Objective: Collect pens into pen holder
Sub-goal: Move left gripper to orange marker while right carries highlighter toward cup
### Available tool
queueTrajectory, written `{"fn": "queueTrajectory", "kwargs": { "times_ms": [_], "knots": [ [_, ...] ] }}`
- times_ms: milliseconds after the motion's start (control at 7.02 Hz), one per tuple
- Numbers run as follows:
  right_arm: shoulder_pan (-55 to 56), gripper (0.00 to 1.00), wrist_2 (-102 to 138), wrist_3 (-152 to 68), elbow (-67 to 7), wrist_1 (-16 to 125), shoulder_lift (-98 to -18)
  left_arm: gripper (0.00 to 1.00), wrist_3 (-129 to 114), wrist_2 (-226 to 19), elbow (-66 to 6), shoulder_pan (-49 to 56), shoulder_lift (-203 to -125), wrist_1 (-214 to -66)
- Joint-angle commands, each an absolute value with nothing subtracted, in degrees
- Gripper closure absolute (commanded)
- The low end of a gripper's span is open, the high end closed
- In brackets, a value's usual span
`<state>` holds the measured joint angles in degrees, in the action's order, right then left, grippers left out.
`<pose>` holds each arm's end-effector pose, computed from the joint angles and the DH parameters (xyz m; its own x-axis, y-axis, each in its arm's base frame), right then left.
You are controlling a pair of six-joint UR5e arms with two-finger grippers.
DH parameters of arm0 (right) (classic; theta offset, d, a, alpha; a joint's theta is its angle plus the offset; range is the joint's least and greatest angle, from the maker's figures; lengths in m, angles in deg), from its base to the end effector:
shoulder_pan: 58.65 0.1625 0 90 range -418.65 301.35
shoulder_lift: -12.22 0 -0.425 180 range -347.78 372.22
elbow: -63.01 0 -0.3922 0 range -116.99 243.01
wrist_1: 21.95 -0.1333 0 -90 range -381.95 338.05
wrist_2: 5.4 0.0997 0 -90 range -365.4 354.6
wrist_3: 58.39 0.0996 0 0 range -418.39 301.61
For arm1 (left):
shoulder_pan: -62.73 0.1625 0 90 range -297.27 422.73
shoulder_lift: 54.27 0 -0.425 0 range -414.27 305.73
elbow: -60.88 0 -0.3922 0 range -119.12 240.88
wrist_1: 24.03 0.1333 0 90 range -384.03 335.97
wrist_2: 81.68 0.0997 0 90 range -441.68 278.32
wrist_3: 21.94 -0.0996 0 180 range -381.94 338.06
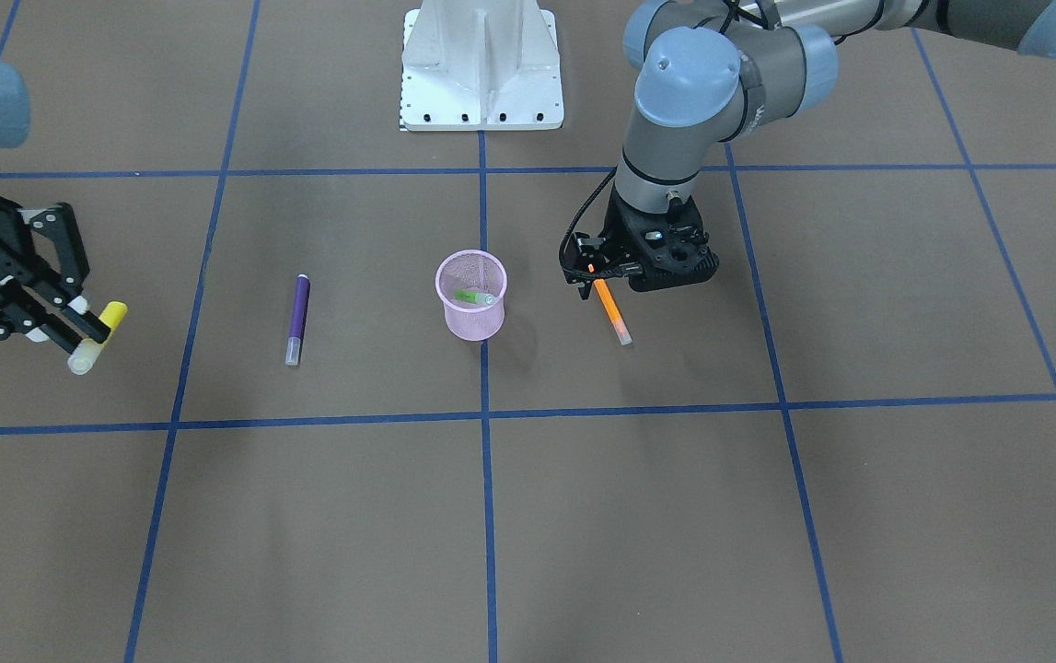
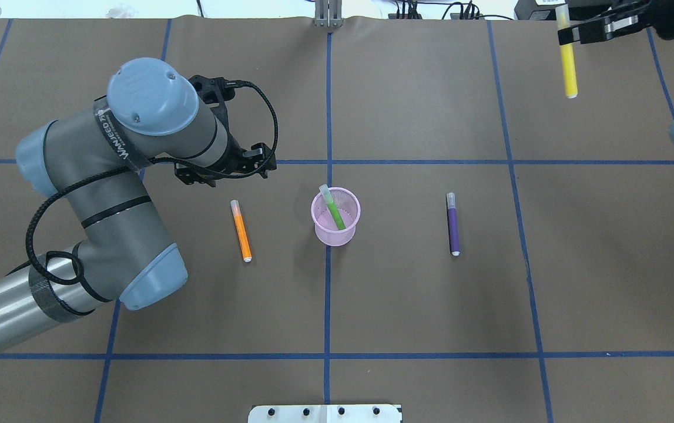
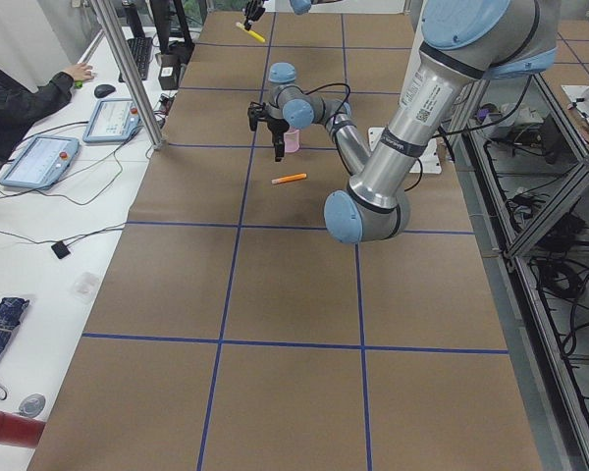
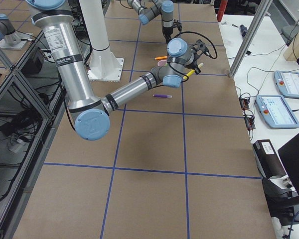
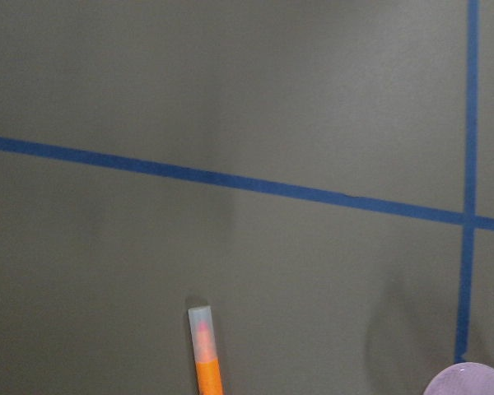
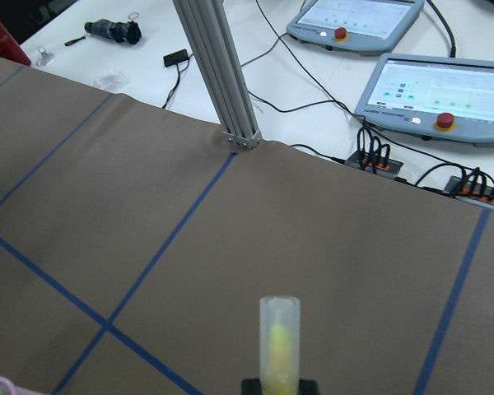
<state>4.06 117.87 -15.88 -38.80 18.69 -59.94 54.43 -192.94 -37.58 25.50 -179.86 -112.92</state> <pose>-0.1923 -0.5442 0.2910 0.4248 -0.5209 0.7404 -0.2708 0.7073 0.6530 0.4710 -0.4800 0.2355 0.6530 -0.2204 -0.7246 0.2195 0.9707 -0.0974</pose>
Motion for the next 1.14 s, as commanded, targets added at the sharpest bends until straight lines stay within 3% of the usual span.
{"fn": "queueTrajectory", "kwargs": {
  "times_ms": [0, 570, 997],
  "knots": [
    [-3.0, 1.0, 108.8, -10.9, -38.9, 13.0, -59.9, 0.01, 58.3, -193.9, -33.4, 25.8, -180.4, -113.0],
    [-7.2, 1.0, 104.0, -10.4, -39.2, 11.4, -59.9, 0.02, 58.4, -193.9, -26.1, 26.6, -180.5, -121.9],
    [-7.6, 1.0, 103.8, -10.4, -39.2, 11.5, -59.1, 0.21, 58.3, -194.0, -25.9, 28.4, -179.8, -121.8]
  ]
}}
